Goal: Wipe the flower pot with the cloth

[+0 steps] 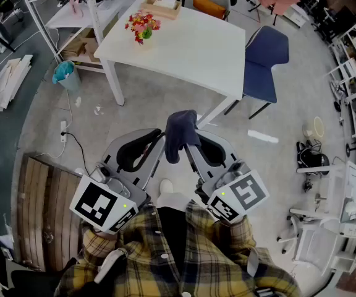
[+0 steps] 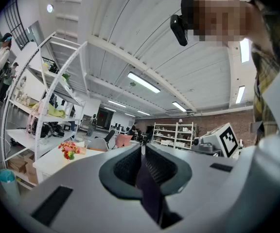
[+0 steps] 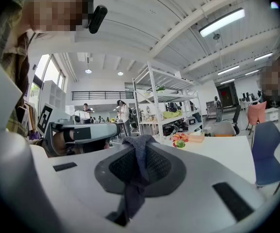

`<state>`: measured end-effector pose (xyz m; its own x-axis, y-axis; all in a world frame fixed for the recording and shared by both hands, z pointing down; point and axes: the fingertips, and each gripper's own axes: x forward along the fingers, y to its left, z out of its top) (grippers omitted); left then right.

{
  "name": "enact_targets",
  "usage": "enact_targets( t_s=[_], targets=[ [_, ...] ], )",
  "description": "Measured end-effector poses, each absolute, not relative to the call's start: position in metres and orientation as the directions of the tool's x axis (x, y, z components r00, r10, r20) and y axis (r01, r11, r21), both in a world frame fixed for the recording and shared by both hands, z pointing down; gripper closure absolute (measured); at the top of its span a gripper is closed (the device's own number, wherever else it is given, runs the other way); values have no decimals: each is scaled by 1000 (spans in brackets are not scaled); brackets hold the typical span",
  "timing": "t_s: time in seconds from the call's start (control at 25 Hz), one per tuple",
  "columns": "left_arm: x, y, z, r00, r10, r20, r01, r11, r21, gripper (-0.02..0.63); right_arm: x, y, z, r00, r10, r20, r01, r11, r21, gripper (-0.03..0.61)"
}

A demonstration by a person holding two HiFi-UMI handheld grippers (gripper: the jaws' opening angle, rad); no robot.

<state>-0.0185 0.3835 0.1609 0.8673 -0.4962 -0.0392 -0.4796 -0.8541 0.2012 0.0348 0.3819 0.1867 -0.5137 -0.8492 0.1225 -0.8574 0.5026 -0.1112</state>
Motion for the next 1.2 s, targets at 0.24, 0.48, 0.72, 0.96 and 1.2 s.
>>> enact_targets(
  t_s=[0.24,0.48,0.72,0.96,1.2],
  targets=[
    [-10,389,163,868,-496,-31,-481,-853,202,580,42,387,187,-513,-850,118,-857,501,-117,568],
    [0,393,168,861,-509,-21,-492,-842,223,580,54,393,193,-519,-844,131,-853,503,-138,568],
    [22,397,174,855,-519,-24,-502,-836,221,580,77,400,200,-523,-842,135,-851,506,-142,568],
    [38,405,174,843,-538,-24,-522,-827,208,580,97,404,199,-537,-835,121,-841,521,-143,568],
    [29,398,179,822,-569,-8,-554,-804,214,580,94,393,204,-555,-823,124,-829,534,-165,568]
  ],
)
